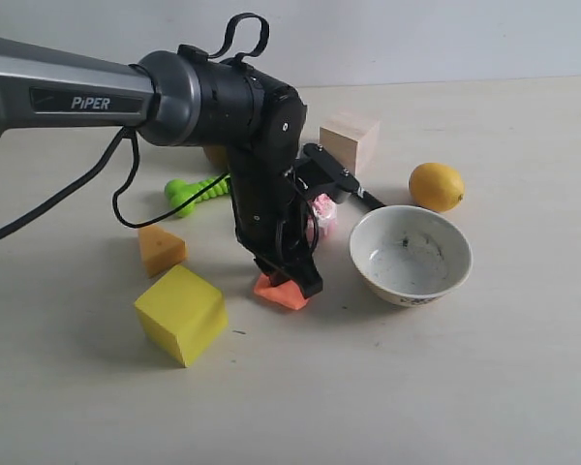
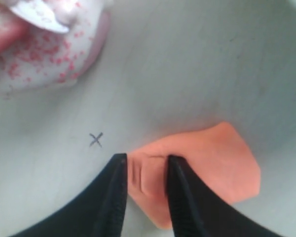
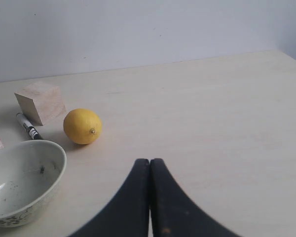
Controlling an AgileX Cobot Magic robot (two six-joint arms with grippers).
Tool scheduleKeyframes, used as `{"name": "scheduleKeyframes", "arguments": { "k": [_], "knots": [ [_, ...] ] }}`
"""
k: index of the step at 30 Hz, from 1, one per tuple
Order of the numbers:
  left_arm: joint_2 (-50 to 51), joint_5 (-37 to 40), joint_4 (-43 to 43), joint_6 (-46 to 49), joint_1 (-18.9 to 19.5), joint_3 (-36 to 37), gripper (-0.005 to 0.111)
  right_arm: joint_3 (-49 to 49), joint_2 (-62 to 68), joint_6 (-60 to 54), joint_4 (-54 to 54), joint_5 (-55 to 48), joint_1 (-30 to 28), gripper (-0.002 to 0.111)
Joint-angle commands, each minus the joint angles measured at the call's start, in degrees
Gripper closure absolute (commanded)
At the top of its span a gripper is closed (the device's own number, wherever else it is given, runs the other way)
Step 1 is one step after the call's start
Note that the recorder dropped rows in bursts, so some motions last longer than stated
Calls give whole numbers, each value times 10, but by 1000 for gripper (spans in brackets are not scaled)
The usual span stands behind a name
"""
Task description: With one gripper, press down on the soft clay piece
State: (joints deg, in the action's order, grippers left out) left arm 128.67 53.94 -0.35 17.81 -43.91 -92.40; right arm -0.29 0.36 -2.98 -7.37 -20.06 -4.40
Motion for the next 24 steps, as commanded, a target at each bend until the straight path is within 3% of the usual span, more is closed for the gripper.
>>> {"name": "scheduleKeyframes", "arguments": {
  "k": [1,24],
  "knots": [
    [-13,-21,21,-4,12,4,77,3,-4,0,0,4,-2,108],
    [-20,-37,3,-7,14,29,77,3,-4,0,0,4,-2,108]
  ]
}}
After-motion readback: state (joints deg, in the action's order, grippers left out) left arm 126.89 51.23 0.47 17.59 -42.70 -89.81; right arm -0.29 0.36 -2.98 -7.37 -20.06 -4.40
